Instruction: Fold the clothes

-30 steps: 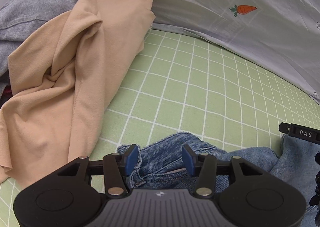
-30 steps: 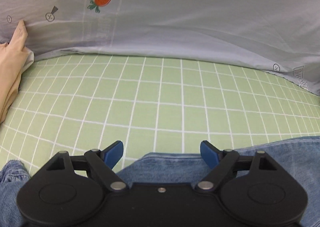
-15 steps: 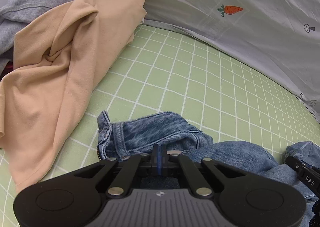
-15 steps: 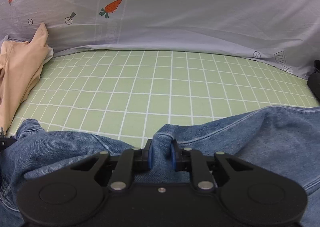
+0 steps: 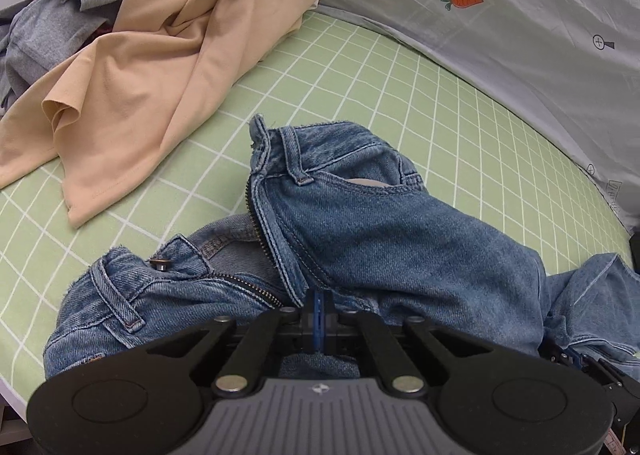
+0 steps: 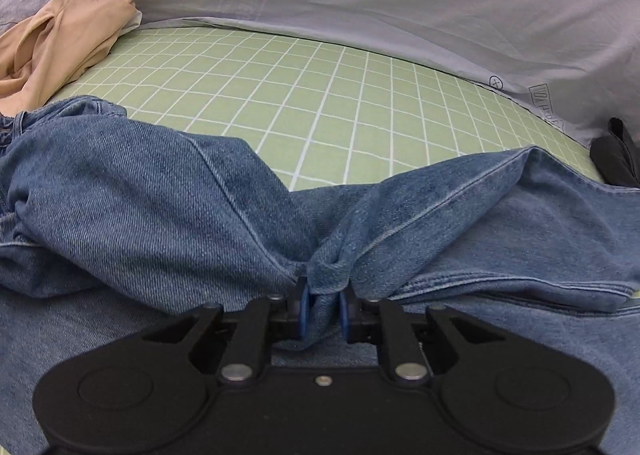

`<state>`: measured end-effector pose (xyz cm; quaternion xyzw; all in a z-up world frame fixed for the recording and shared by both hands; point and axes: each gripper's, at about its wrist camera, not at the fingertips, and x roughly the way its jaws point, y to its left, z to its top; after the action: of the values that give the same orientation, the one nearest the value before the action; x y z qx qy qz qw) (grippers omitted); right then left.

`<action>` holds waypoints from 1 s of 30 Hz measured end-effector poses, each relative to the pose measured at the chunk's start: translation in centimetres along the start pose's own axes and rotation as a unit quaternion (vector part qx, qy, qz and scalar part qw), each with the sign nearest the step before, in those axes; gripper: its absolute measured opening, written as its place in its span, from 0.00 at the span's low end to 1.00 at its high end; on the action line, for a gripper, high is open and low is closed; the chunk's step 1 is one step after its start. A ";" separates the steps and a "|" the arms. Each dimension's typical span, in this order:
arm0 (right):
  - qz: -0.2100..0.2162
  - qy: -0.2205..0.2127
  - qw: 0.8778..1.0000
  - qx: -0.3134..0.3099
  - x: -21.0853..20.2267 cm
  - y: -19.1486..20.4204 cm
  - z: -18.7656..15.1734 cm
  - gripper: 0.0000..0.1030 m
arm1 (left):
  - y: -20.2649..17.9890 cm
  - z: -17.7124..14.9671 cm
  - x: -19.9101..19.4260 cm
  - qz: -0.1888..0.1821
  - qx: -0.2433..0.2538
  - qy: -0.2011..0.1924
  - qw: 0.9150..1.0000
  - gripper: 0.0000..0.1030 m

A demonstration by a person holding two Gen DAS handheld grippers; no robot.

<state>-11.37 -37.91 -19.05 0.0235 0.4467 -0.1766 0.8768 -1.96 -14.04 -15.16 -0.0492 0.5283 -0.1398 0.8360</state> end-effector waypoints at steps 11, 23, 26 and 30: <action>-0.005 0.005 1.000 0.030 0.5 -0.2 0.6 0.21 | -3.5 5.6 2.4 0.040 0.117 -0.044 0.991 0.41; -0.041 0.000 0.997 0.059 0.6 0.6 1.0 0.25 | -4.7 8.7 9.1 0.009 0.176 -0.001 0.984 0.52; -0.037 0.004 0.996 0.078 0.7 0.3 1.2 0.26 | -4.4 9.2 10.0 -0.011 0.177 0.009 0.984 0.55; -0.041 0.007 0.996 0.082 0.8 0.5 1.4 0.26 | -4.0 9.8 11.3 -0.038 0.172 0.022 0.984 0.56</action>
<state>-9.70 -37.97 -18.93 0.0783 0.4379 -0.2481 0.8605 10.64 -21.77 -19.82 0.0787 0.5120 -0.2612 0.8145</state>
